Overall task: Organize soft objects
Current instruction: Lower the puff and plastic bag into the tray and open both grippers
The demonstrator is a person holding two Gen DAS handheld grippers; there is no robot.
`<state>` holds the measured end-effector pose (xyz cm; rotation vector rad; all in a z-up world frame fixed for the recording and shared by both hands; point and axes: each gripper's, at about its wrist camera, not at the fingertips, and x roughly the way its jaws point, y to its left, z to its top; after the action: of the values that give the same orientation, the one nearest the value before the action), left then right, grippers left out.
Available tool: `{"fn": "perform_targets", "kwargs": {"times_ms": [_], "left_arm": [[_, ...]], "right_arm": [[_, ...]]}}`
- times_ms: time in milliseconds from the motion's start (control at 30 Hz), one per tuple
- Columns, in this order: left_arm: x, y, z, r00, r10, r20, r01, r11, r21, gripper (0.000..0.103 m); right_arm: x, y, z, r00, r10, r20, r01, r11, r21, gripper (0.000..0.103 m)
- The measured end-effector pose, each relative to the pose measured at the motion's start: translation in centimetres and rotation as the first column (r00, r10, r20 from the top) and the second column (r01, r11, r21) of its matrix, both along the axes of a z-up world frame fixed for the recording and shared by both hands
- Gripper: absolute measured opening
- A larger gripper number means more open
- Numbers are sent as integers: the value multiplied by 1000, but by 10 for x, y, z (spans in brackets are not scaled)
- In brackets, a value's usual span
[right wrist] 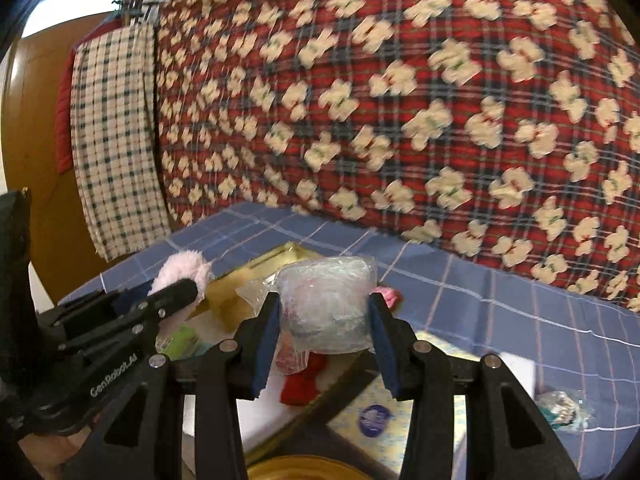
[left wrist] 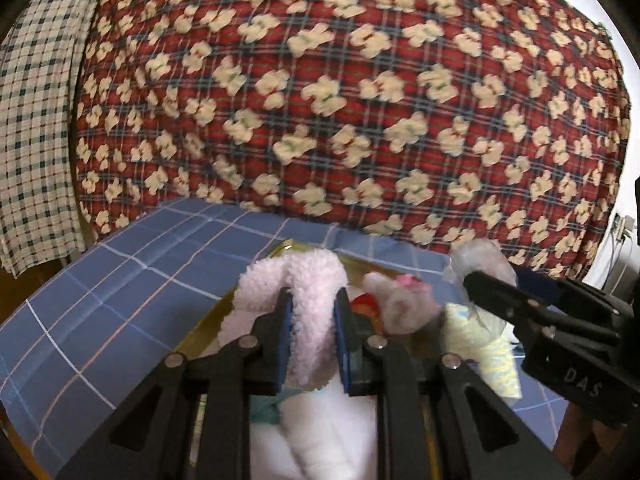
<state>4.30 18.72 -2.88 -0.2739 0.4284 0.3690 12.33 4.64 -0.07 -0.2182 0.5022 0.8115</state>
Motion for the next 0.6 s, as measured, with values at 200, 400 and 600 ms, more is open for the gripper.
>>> {"fn": "perform_targets", "kwargs": {"times_ms": [200,400,600], "left_arm": [[4,22,-14,998,24,-61,-26,999,-26,17],[7,31,-25,993,38,-112,-42,999,-33,17],[7,34,-29,989,54,-138,-58,998,-28,25]], "right_arm": [[1,28,-17,998,40,-49,-45,993,-105,47],[-1,49,-28,995,72,-66,-84,977,-196,47],[1,54,-31,989,97,-109,-115,979,-171,51]]}}
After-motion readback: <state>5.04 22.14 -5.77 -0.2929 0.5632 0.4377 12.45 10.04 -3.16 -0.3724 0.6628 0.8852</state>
